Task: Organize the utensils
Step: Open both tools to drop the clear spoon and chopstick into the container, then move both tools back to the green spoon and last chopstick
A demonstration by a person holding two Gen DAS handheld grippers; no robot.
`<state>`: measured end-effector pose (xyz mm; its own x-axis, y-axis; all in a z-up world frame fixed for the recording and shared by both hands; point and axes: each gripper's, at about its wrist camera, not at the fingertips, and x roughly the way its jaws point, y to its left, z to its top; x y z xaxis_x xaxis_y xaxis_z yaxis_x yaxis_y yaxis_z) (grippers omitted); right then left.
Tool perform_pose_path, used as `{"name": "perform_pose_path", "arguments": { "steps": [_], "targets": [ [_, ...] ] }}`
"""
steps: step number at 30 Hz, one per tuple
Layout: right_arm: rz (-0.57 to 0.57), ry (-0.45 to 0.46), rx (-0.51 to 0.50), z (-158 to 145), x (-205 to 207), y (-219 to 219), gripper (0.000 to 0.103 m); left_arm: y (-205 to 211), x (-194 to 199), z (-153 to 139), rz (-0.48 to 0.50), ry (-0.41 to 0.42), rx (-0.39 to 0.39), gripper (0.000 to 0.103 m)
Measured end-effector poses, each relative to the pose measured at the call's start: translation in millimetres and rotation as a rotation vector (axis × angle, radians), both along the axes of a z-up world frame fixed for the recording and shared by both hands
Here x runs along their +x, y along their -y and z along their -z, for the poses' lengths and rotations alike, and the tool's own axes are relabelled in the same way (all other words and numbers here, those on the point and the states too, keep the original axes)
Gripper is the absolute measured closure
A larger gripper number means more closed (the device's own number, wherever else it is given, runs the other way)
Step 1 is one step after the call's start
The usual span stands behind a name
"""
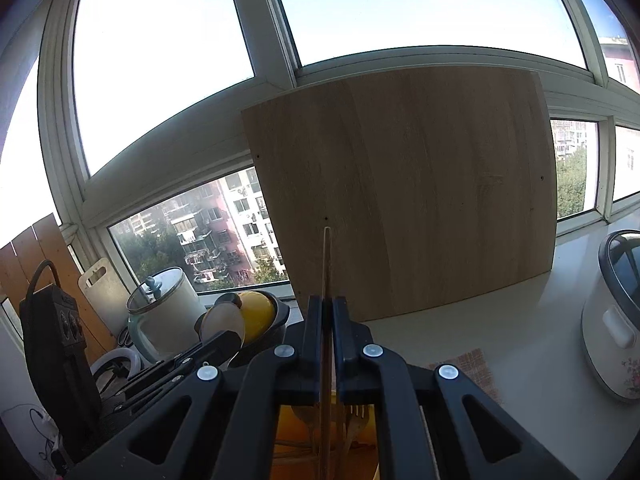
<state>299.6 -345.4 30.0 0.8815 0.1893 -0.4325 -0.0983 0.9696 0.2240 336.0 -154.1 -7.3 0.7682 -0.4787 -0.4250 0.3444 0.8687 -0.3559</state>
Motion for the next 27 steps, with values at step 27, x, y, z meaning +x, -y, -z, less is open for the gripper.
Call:
{"name": "perform_pose_path", "arguments": {
  "steps": [27],
  "targets": [
    [-0.109,-0.157,0.004,28.5,-68.6,-14.9,0.077,-66.7,-78.5,-12.1,0.015,-0.012,0.142,0.075]
  ]
}}
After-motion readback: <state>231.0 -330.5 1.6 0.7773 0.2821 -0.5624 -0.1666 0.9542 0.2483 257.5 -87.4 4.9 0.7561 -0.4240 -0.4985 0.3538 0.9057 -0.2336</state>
